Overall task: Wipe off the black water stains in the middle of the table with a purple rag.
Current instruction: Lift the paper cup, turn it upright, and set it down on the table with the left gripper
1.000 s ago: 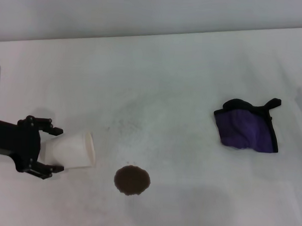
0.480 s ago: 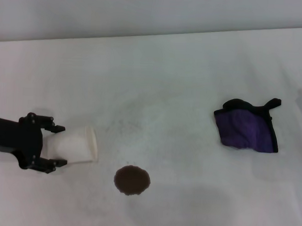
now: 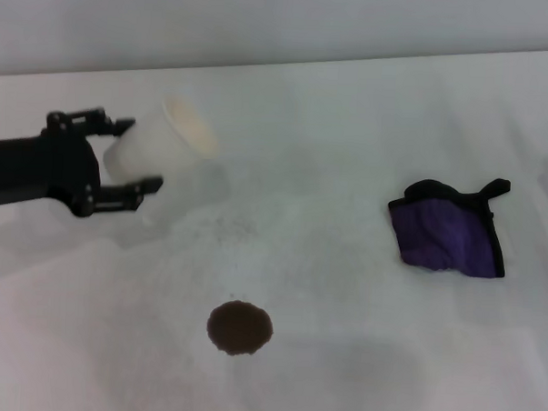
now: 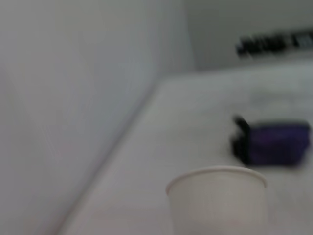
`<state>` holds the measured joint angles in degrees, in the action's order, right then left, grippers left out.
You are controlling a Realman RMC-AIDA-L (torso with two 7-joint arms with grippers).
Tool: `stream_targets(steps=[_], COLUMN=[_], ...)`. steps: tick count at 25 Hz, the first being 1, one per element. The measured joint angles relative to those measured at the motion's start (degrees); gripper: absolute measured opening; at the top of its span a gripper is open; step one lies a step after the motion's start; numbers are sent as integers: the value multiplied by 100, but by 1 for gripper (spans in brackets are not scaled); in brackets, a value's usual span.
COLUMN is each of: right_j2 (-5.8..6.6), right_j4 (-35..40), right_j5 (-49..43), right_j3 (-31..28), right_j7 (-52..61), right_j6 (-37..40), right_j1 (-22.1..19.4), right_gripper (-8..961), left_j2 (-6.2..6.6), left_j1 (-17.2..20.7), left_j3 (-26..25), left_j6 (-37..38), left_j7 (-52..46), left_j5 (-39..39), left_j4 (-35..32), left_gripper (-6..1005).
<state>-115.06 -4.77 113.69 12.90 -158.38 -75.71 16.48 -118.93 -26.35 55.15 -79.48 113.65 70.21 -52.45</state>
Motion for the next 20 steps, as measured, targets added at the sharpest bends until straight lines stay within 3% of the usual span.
stream_targets(steps=[4,8,20], right_j2=[8,9,23], right_j4=[215,381,741], right_j5=[-15,-25,-41], right_j3=[21,31,48], right_j7=[-3,-6,-7], right_j6=[-4,-3,-40], right_j1=[-8,-11,-72], right_gripper=[855,854,855], left_j2=[-5,-12,-27], left_j1=[166,228,297], left_j3=[23,21,-2], left_j6=[189,323,483], left_j7=[421,1153,3007], left_j5=[1292,2364,3609], left_j4=[626,1685,4021], left_gripper=[780,780,781])
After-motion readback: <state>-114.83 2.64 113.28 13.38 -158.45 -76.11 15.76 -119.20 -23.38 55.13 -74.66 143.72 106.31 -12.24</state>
